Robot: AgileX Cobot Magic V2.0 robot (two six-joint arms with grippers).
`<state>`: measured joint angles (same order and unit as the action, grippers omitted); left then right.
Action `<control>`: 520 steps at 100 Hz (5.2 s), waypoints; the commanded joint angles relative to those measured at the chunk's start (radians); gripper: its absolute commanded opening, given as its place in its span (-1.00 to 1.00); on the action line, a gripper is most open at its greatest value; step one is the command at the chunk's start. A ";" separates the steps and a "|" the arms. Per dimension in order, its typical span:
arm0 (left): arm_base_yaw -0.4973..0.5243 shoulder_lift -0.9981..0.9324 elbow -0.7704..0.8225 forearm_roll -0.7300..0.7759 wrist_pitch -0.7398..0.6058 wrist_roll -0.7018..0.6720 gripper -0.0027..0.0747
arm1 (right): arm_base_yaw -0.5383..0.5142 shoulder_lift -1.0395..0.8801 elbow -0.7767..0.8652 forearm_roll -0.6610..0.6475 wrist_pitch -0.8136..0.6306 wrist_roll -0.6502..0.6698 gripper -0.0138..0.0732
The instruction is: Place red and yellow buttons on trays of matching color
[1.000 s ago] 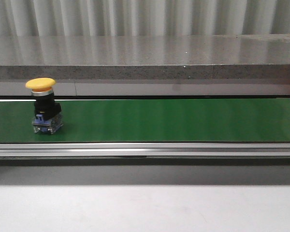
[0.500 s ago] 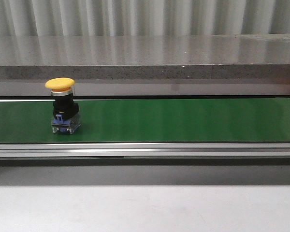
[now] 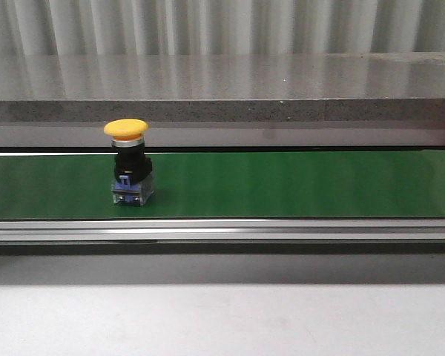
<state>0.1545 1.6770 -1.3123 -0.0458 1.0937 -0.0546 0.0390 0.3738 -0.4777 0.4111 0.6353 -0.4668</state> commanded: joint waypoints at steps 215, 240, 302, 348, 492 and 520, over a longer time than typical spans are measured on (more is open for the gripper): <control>-0.302 -1.148 0.726 -0.120 -0.476 0.202 -0.98 | 0.092 0.373 -0.274 0.034 0.046 0.038 -0.71; -0.302 -1.148 0.726 -0.120 -0.470 0.202 -0.98 | 0.139 0.647 -0.448 0.034 0.164 0.038 0.38; -0.302 -1.148 0.726 -0.120 -0.471 0.202 -0.98 | 0.166 1.104 -0.709 0.032 0.296 0.034 0.78; -0.302 -1.148 0.726 -0.120 -0.471 0.202 -0.98 | 0.165 1.206 -0.743 0.024 0.237 0.008 -0.05; -0.302 -1.148 0.726 -0.120 -0.471 0.202 -0.98 | -0.575 0.933 -0.516 -0.266 0.177 0.499 -0.76; -0.302 -1.148 0.726 -0.120 -0.471 0.202 -0.98 | -0.643 1.027 -0.511 -0.260 0.129 0.542 -0.76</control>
<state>-0.1395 0.5279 -0.5595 -0.1475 0.6845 0.1455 -0.5974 1.3997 -0.9662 0.1426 0.8231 0.0659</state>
